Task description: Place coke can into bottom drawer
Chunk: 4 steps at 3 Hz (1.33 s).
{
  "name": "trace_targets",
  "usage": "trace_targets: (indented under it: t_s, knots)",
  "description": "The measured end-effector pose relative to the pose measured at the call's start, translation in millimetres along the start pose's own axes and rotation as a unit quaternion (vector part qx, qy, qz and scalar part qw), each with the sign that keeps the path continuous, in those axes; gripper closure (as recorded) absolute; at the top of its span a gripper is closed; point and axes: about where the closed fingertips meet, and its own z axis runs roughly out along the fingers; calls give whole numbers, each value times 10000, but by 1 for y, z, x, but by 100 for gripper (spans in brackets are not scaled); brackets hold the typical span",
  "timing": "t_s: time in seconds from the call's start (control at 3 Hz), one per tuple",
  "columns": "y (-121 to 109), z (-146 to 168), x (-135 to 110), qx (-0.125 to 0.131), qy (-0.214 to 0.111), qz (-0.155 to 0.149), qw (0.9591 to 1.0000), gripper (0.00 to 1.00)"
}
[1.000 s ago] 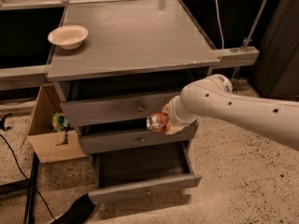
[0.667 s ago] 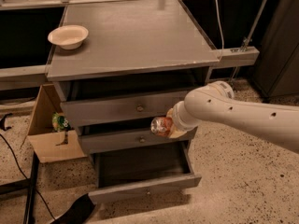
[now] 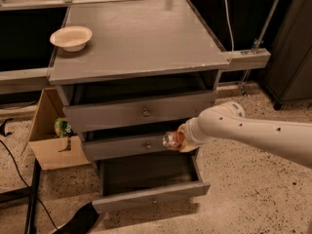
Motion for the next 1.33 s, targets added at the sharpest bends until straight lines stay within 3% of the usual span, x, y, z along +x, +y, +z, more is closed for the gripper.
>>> trace_targets:
  t_s: [0.33,1.33]
  knots:
    - [21,41,14,-148,-59,-141,9998,100]
    - [34,101,46,-169,-131,-60,9998,100]
